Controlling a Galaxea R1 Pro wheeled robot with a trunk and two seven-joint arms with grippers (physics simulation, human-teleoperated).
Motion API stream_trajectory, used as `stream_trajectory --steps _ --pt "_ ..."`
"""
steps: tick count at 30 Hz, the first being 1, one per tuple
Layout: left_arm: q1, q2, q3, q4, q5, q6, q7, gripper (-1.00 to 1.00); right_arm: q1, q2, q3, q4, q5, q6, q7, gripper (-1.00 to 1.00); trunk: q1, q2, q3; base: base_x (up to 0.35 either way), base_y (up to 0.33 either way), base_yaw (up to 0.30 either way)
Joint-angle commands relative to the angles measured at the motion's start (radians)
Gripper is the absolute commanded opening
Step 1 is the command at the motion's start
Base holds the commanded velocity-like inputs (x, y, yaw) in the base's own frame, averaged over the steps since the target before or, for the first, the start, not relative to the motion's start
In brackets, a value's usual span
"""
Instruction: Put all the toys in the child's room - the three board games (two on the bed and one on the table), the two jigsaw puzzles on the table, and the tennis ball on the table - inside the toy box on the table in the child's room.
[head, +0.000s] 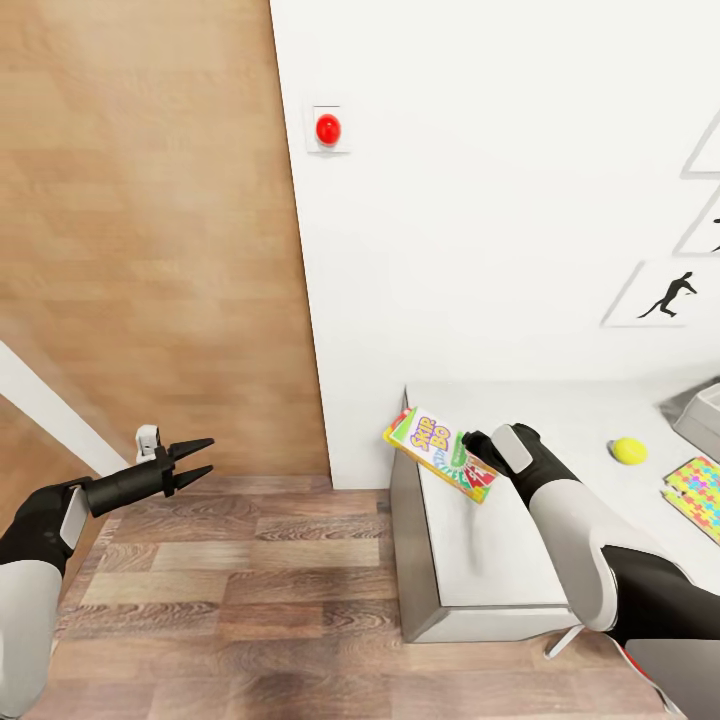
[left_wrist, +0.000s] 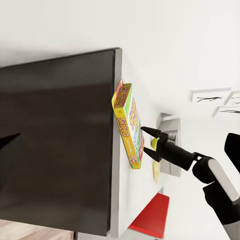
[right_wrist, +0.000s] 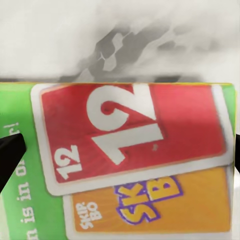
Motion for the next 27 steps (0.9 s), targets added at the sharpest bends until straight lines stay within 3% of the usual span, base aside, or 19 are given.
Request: stream_trajectory --steps 1,12,27 --pt "-0.001 0.000 0.001 0.000 0.000 0.010 -0.003 1.00 0.000 0.000 -0.001 -0.002 -0.013 0.002 -0.007 1.00 0.001 -0.002 -0.002 0.000 0.000 0.000" --pt "-0.001 0.000 0.001 0.000 0.000 0.010 -0.003 1.00 -0.003 -0.001 -0.002 -0.010 -0.013 0.000 -0.006 1.00 0.001 -0.002 0.000 0.000 0.000 0.000" --pt "-0.001 0.000 0.001 0.000 0.000 0.010 -0.003 1.00 -0.003 0.000 -0.002 -0.012 -0.013 -0.002 -0.007 1.00 0.001 -0.002 0.022 0.000 0.000 0.000"
